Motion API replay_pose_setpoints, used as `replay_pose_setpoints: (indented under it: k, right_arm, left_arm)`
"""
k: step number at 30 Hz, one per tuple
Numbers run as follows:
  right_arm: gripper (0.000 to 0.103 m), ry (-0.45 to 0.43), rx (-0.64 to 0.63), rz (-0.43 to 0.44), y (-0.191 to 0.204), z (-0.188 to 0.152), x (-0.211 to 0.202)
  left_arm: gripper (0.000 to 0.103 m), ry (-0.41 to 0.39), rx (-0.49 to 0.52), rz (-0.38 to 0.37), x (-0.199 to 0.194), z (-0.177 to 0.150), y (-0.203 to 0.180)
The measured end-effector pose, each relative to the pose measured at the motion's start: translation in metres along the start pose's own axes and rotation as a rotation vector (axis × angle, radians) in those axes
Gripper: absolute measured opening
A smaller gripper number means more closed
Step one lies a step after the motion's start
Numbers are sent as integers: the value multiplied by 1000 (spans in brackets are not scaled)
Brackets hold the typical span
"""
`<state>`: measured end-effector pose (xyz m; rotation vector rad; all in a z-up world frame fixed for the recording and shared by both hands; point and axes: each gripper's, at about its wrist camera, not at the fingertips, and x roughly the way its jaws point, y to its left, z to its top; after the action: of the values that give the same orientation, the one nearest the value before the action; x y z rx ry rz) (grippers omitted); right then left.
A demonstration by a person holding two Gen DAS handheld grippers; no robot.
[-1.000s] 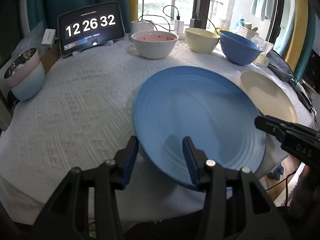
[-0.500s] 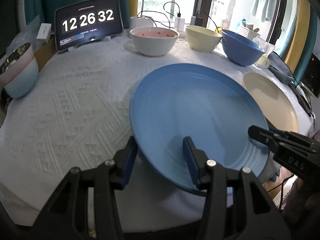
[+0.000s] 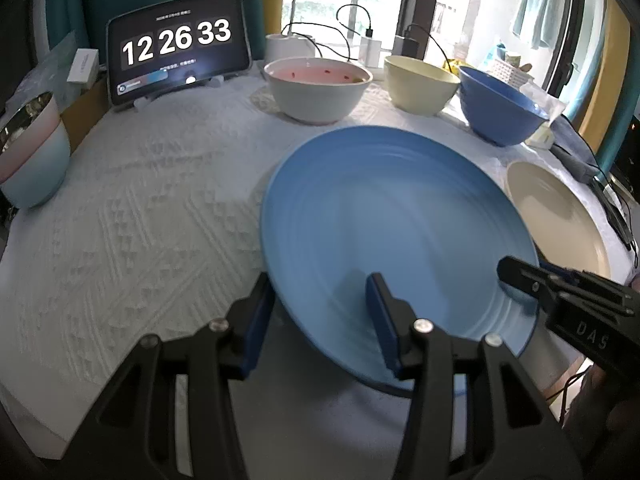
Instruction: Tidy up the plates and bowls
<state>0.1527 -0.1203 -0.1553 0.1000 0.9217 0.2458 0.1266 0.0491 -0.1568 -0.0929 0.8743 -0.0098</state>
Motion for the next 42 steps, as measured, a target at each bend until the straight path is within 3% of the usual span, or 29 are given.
replay_pose_setpoints:
  k: [20, 42]
  right_arm:
    - [30, -64, 51, 38, -13, 0, -29]
    - [32, -141, 102, 18, -51, -2, -57]
  left_arm:
    - [50, -54, -37, 30, -32, 3, 6]
    - [50, -96, 66, -6, -47, 15, -55]
